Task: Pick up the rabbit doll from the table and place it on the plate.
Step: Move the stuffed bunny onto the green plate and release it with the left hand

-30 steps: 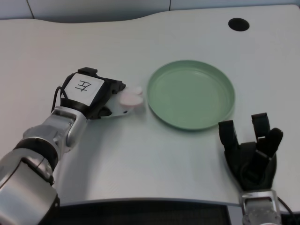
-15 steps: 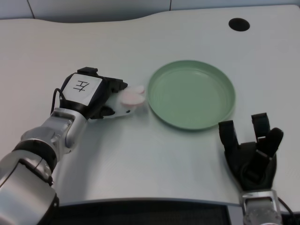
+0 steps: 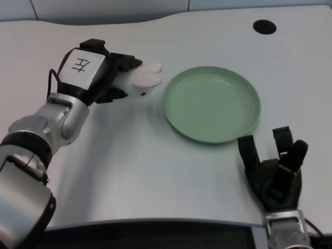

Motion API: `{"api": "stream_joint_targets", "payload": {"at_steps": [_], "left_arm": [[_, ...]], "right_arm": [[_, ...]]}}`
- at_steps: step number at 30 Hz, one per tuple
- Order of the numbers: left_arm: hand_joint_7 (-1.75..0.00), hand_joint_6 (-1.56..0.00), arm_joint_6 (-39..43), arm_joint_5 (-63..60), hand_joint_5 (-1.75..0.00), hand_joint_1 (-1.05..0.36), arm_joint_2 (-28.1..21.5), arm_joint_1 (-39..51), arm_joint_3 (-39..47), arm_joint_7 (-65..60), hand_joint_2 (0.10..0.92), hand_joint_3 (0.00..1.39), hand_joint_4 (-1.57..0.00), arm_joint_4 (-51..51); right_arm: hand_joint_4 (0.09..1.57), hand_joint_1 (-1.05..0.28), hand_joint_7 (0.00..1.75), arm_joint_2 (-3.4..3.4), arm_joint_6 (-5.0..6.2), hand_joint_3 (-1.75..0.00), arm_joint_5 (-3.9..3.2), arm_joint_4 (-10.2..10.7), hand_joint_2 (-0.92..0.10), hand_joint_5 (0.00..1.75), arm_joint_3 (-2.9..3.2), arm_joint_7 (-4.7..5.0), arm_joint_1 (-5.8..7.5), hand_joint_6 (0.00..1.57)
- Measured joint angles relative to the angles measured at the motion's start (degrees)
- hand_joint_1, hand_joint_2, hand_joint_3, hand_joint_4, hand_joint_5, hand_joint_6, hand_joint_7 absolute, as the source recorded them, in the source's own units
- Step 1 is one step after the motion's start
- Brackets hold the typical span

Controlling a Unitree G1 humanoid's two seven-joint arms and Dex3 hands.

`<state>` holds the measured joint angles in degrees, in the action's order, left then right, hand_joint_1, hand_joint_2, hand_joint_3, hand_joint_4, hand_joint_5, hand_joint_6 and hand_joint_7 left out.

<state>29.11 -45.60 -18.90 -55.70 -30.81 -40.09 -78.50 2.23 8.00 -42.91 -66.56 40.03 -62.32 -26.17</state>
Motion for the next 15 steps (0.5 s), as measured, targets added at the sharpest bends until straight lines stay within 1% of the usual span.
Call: {"api": "stream_joint_targets", "payload": {"at_steps": [2,3,5,6,8,12,15], "left_arm": [[-0.15,-1.11,0.0,0.0,-1.09,-0.16,0.0,0.0,0.0,0.0,0.84,0.0,-0.76,0.0],[-0.16,-1.11,0.3,0.0,-1.12,-0.16,0.1,0.0,0.0,0.0,0.856,0.0,-0.72,0.0],[-0.16,-1.1,1.5,0.0,-1.14,-0.16,0.8,-0.2,0.0,0.0,0.864,0.01,-0.69,0.0],[-0.17,-1.09,1.9,0.1,-1.26,-0.18,1.4,-0.3,0.0,0.1,0.883,0.01,-0.64,0.0],[-0.18,-1.08,2.0,0.3,-1.33,-0.19,2.9,-0.6,0.2,0.5,0.895,0.01,-0.6,0.0],[-0.2,-1.07,2.1,0.4,-1.36,-0.2,4.2,-0.7,0.2,1.2,0.899,0.0,-0.58,0.2],[-0.21,-1.06,2.0,0.5,-1.37,-0.2,4.2,-0.7,0.5,1.2,0.899,0.0,-0.58,0.2]], "right_arm": [[0.77,-0.57,1.75,-0.03,0.05,-0.21,0.01,-0.1,-0.92,1.75,0.0,0.05,-0.04,0.59],[0.77,-0.58,1.75,-0.06,0.14,-0.21,0.03,-0.2,-0.92,1.75,0.0,0.2,-0.1,0.58],[0.77,-0.58,1.75,-0.15,0.33,-0.2,0.04,-0.4,-0.92,1.75,0.01,0.57,-0.19,0.58],[0.77,-0.58,1.75,-0.17,0.56,-0.2,0.04,-0.4,-0.92,1.75,0.01,0.75,-0.25,0.58],[0.77,-0.58,1.75,-0.16,1.04,-0.19,0.06,-0.6,-0.92,1.75,0.01,0.87,-0.34,0.58],[0.77,-0.58,1.75,0.06,1.16,-0.19,0.06,-0.8,-0.92,1.75,0.0,0.95,-0.49,0.58],[0.77,-0.58,1.75,0.04,1.21,-0.19,0.06,-0.9,-0.92,1.75,0.01,0.96,-0.51,0.58]]}}
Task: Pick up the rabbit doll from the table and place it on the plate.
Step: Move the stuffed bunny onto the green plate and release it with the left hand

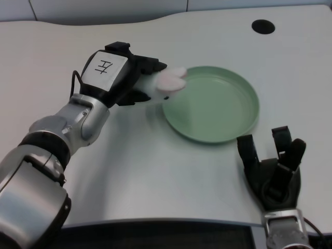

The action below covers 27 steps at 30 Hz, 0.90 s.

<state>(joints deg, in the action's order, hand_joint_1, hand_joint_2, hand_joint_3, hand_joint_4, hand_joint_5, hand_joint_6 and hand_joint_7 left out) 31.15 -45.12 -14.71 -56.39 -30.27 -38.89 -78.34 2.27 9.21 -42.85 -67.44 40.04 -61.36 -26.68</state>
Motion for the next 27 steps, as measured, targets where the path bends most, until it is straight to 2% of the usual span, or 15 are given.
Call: {"api": "stream_joint_targets", "payload": {"at_steps": [4,6,9,11,13,15,20,22,24,27], "left_arm": [[-0.23,-1.05,0.0,0.0,-1.37,-0.2,0.0,0.0,0.2,0.0,0.9,0.0,-0.58,0.0],[-0.27,-1.07,-0.1,0.0,-1.35,-0.12,1.7,-0.1,0.0,-0.3,0.84,0.0,-0.63,-0.1],[-0.3,-1.05,0.5,-0.1,-1.36,-0.11,6.8,-0.1,-0.9,-0.8,0.848,0.01,-0.65,-0.1],[-0.33,-1.04,2.2,-0.4,-1.36,-0.14,9.7,-0.1,-1.2,-0.8,0.862,0.01,-0.65,0.1],[-0.5,-0.94,3.2,-0.4,-1.36,-0.16,10.3,-0.1,-1.3,-1.0,0.874,0.01,-0.66,0.2],[-0.6,-0.88,3.2,-0.5,-1.37,-0.18,10.0,-0.1,-1.3,-1.4,0.886,0.0,-0.64,0.1],[-0.63,-0.83,3.2,-0.8,-1.35,-0.22,10.1,-0.1,-2.0,-2.2,0.884,0.0,-0.62,0.1],[-0.61,-0.8,2.6,-1.0,-1.25,-0.25,10.2,-0.1,-2.3,-2.2,0.876,0.0,-0.61,0.0],[-0.42,-0.77,1.7,-1.2,-0.94,-0.26,10.4,-0.1,-2.7,-2.0,0.853,0.0,-0.59,0.0],[-0.14,-0.67,0.3,-1.4,-0.63,-0.4,10.4,-0.1,-2.8,-0.8,0.847,0.0,-0.43,-0.1]], "right_arm": [[0.77,-0.58,1.75,-0.1,0.05,-0.19,0.0,0.0,-0.92,1.75,0.0,0.03,0.0,0.58],[0.77,-0.56,1.75,0.07,0.24,-0.21,-0.16,0.0,-0.92,1.75,0.21,-0.23,0.03,0.58],[0.77,-0.56,1.75,0.45,1.12,-0.23,-0.38,0.0,-0.92,1.75,0.47,-1.04,0.04,0.58],[0.77,-0.56,1.75,1.23,1.52,-0.23,-0.46,0.1,-0.92,1.75,0.49,-1.21,0.02,0.58],[0.77,-0.57,1.75,1.7,1.95,-0.23,-0.55,0.3,-0.92,1.75,0.49,-1.53,0.02,0.58],[0.77,-0.57,1.75,2.1,1.95,-0.23,-0.72,0.3,-0.92,1.75,0.52,-1.99,0.04,0.58],[0.76,-0.57,1.75,2.35,1.91,-0.22,-1.04,0.3,-0.92,1.75,0.57,-2.31,0.05,0.57],[0.76,-0.57,1.75,2.41,1.95,-0.23,-1.29,0.3,-0.92,1.75,0.63,-2.39,0.11,0.57],[0.75,-0.57,1.75,2.47,2.06,-0.24,-1.38,0.3,-0.92,1.75,0.69,-2.78,0.18,0.57],[0.75,-0.57,1.75,2.45,2.06,-0.24,-1.46,0.3,-0.92,1.75,0.74,-2.96,0.19,0.56]]}}
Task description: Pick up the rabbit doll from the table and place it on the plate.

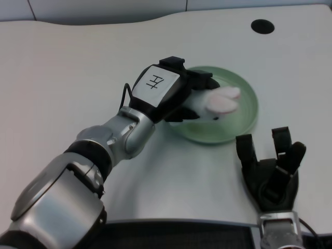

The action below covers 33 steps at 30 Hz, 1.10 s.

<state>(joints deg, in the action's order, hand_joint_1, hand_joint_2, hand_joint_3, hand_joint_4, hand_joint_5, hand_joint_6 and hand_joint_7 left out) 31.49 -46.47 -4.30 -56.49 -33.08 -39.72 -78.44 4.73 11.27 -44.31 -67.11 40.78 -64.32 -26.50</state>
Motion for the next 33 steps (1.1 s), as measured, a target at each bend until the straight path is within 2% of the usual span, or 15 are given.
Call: {"api": "stream_joint_targets", "payload": {"at_steps": [2,4,8,17,26,29,33], "left_arm": [[-0.1,-0.65,-0.8,0.0,-0.58,-0.42,0.0,0.0,0.0,0.9,0.846,0.0,-0.41,-0.1],[-0.02,-0.44,-1.7,0.2,-0.39,-0.6,0.0,0.0,0.2,2.5,0.88,0.01,-0.22,-0.1],[0.0,-0.26,-3.7,0.9,-0.24,-0.75,0.0,0.0,0.7,4.7,0.919,0.08,-0.1,-0.1],[0.0,-0.16,-4.1,1.3,-0.17,-0.84,-0.1,0.2,1.4,5.8,0.921,0.25,-0.05,-0.1],[-0.01,-0.17,-3.6,2.3,-0.16,-0.85,-0.2,0.3,2.1,6.4,0.921,0.26,-0.06,-0.1],[-0.02,-0.18,-1.6,5.5,-0.17,-0.86,-0.3,0.6,4.7,8.3,0.921,0.26,-0.08,0.0],[-0.01,-0.18,4.1,15.4,-0.18,-0.87,-0.5,1.9,13.4,16.7,0.921,0.31,-0.1,0.5]], "right_arm": [[0.75,-0.57,1.75,-0.01,-0.01,-0.24,-0.02,0.0,-0.92,1.75,0.04,0.0,0.0,0.56],[0.75,-0.56,1.75,0.0,-0.02,-0.26,-0.14,0.0,-0.92,1.75,0.07,-0.01,0.0,0.56],[0.75,-0.56,1.75,-0.04,-0.12,-0.25,-0.51,-0.1,-0.92,1.75,0.07,-0.15,0.0,0.55],[0.76,-0.56,1.75,0.0,-0.14,-0.22,-0.6,-0.1,-0.92,1.75,0.04,-0.21,-0.01,0.57],[0.75,-0.55,1.75,0.08,-0.15,-0.23,-0.64,-0.1,-0.92,1.75,0.04,-0.24,-0.01,0.55],[0.74,-0.55,1.75,0.1,-0.12,-0.23,-0.64,-0.2,-0.92,1.75,0.04,-0.24,-0.01,0.55],[0.76,-0.56,1.75,0.04,-0.14,-0.22,-0.56,-0.5,-0.92,1.75,0.03,0.13,-0.2,0.57]]}}
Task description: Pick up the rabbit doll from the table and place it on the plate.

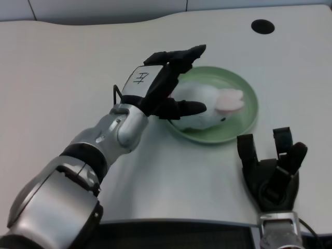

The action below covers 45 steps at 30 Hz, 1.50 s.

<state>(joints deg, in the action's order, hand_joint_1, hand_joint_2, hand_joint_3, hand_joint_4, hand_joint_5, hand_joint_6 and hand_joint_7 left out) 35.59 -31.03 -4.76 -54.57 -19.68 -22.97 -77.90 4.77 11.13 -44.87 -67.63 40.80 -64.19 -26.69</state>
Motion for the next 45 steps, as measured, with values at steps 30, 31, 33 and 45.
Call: {"api": "stream_joint_targets", "payload": {"at_steps": [30,31,33,45], "left_arm": [[0.0,0.0,-31.7,66.2,0.0,-0.98,3.0,19.6,52.6,82.2,0.921,0.64,0.0,6.8],[0.0,0.0,-32.6,66.7,0.0,-0.98,3.3,19.8,53.0,82.5,0.921,0.65,0.0,7.0],[0.0,0.0,-34.2,67.6,0.0,-0.98,3.9,20.5,53.7,83.9,0.921,0.67,0.0,7.6],[0.0,0.0,-36.5,68.8,-0.03,-0.94,5.7,24.0,54.8,84.1,0.921,0.64,-0.05,8.8]], "right_arm": [[0.8,-0.57,1.64,-2.19,-2.05,-0.11,4.24,-3.4,-0.92,1.75,-0.9,7.23,-2.39,0.66],[0.8,-0.57,1.63,-2.19,-2.05,-0.11,4.27,-3.4,-0.92,1.75,-0.9,7.28,-2.46,0.66],[0.8,-0.57,1.63,-2.18,-2.07,-0.11,4.37,-3.4,-0.92,1.75,-0.9,7.42,-2.52,0.66],[0.8,-0.56,1.59,-2.43,-3.15,-0.11,4.38,-3.5,-0.92,1.75,-0.84,8.19,-2.69,0.68]]}}
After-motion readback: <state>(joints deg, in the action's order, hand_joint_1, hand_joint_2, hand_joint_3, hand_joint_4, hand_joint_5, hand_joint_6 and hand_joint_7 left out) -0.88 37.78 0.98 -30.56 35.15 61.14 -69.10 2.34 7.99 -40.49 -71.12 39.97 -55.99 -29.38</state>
